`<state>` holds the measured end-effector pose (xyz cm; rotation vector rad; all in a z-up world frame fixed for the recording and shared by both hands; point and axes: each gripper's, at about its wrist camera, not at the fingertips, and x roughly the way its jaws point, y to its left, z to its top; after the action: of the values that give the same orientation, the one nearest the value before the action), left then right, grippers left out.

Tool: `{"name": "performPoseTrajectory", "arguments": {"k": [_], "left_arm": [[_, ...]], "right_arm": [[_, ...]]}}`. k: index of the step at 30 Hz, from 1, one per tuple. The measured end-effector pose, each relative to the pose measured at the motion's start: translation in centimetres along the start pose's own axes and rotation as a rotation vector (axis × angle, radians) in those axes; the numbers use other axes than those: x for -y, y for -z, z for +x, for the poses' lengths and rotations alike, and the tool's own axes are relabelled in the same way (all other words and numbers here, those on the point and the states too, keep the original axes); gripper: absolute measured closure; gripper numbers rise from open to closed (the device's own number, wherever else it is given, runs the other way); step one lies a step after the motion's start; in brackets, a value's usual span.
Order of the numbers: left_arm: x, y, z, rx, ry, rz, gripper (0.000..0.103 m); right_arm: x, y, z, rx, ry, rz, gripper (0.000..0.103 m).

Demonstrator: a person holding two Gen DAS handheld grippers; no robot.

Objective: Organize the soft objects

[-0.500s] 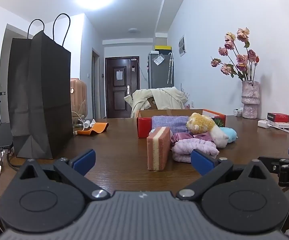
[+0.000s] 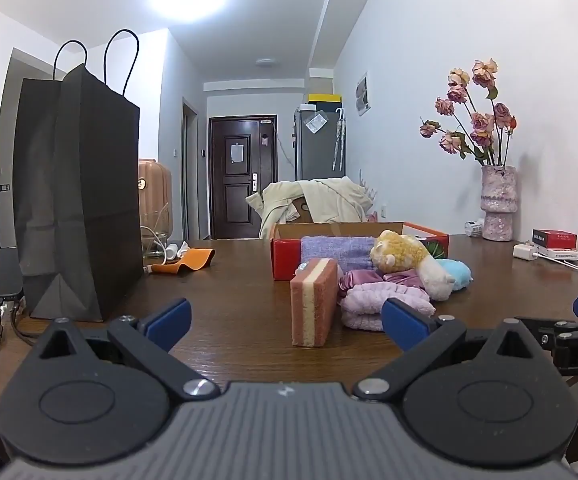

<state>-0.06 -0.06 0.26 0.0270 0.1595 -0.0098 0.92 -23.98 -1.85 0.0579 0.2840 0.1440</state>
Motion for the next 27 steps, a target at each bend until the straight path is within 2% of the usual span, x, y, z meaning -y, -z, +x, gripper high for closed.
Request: {"name": "performPoseTrajectory", "arguments": {"k": [27], "left_arm": [[-0.09, -0.55, 0.03, 0.004, 0.002, -0.013, 0.0]], "right_arm": [[-0.35, -0.45, -0.02, 0.007, -0.017, 0.008, 0.0]]}}
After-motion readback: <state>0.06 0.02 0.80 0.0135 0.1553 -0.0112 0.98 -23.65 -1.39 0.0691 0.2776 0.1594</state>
